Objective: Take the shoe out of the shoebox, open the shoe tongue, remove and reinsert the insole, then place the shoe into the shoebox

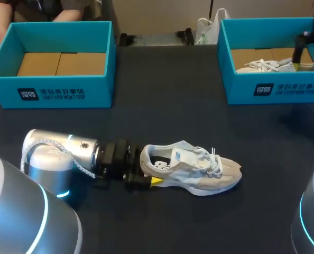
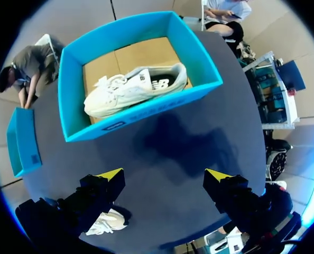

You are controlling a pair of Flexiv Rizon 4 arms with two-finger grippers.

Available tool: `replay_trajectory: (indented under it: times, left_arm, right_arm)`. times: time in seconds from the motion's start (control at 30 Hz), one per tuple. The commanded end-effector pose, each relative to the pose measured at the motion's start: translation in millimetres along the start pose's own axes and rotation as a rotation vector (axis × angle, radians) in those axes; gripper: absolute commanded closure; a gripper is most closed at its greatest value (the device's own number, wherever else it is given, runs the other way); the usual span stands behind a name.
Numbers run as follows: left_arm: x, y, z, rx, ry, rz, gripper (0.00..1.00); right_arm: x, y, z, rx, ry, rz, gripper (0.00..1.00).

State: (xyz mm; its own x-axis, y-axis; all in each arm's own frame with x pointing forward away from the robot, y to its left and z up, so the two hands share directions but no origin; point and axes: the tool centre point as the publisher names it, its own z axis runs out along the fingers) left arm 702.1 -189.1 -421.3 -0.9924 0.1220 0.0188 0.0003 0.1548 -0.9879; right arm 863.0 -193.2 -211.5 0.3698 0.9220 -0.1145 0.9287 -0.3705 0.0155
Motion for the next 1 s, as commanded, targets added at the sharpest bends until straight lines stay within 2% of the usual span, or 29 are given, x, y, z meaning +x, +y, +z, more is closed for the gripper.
replay_trajectory:
  times: [0.03,0.1,0.5,0.63,0.73,0.93,1.0]
  left_arm:
    - [-2.2,2.9,-1.2,-0.002,-0.001,0.0,1.0]
    - [-2.2,2.9,-1.2,-0.002,-0.001,0.0,1.0]
    - [-2.2,2.9,-1.2,-0.002,-0.001,0.0,1.0]
    - [-2.2,2.9,-1.2,-0.002,-0.001,0.0,1.0]
    - [-2.2,2.9,-1.2,-0.002,-0.001,0.0,1.0]
    - [-2.2,2.9,-1.2,-0.002,-0.001,0.0,1.0]
    - [-2.2,2.9,-1.2,-0.002,-0.001,0.0,1.0]
  right_arm:
    - [18.4,-34.8,-14.5,-0.039,-0.033,0.02,0.0]
    - [27.7,-51.9,-19.8,-0.032,0.009,0.0,0.0]
    - [27.7,-51.9,-19.8,-0.032,0.009,0.0,0.0]
    - [63.7,-84.1,-16.2,-0.064,0.035,-0.041,0.0]
    - [94.2,-121.2,-17.2,-0.089,0.063,-0.095,0.0]
    - [136.8,-189.1,-29.5,-0.098,0.076,-0.135,0.0]
    - [136.8,-189.1,-29.5,-0.098,0.076,-0.135,0.0]
